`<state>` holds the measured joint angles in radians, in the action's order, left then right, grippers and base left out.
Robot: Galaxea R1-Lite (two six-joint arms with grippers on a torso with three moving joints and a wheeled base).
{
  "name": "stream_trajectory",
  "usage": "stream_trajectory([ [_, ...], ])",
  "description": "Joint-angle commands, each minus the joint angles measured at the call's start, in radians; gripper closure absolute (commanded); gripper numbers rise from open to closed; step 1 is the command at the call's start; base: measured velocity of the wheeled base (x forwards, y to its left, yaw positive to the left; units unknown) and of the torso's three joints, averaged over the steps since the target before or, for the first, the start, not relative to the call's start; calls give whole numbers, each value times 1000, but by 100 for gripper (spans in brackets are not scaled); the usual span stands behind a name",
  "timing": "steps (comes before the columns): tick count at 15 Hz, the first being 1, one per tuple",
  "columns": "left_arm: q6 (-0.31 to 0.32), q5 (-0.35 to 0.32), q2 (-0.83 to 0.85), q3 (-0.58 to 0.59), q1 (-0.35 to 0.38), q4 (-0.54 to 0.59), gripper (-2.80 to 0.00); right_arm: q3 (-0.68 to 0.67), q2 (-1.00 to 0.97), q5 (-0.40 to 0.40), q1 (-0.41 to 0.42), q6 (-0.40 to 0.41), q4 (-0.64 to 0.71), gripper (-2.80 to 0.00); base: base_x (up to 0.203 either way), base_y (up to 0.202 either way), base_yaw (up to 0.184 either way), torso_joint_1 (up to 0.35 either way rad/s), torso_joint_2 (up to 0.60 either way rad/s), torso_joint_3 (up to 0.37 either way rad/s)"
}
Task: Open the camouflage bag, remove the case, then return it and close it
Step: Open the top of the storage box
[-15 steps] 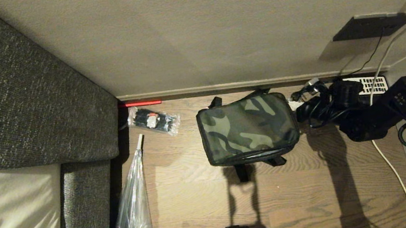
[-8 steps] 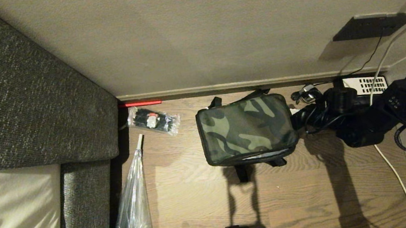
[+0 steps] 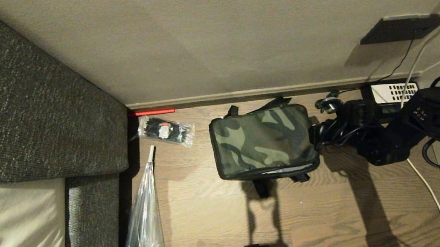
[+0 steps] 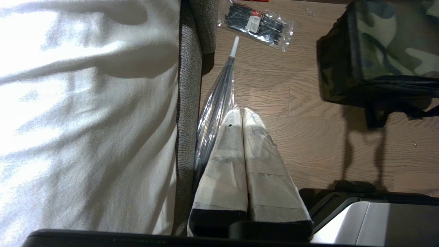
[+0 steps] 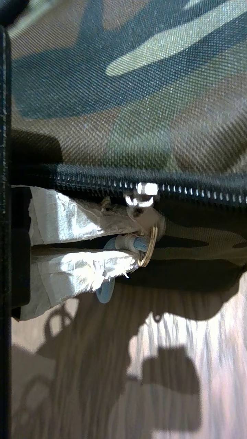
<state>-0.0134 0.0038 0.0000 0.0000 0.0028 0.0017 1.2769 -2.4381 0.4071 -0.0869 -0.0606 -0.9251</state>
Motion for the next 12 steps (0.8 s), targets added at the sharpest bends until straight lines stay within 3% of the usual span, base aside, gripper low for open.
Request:
stream_trajectory([
  [1, 0, 1, 0, 2, 0, 0, 0, -28, 19, 7, -19, -7, -6, 0, 0, 0, 0, 0, 0, 0],
  [7, 0, 1, 0, 1, 0, 0, 0, -31, 22, 4, -24, -9, -16, 0, 0, 0, 0, 0, 0, 0],
  [12, 0, 1, 0, 0, 0, 0, 0, 9, 15, 8, 36, 113, -20, 0, 0, 0, 0, 0, 0, 0],
])
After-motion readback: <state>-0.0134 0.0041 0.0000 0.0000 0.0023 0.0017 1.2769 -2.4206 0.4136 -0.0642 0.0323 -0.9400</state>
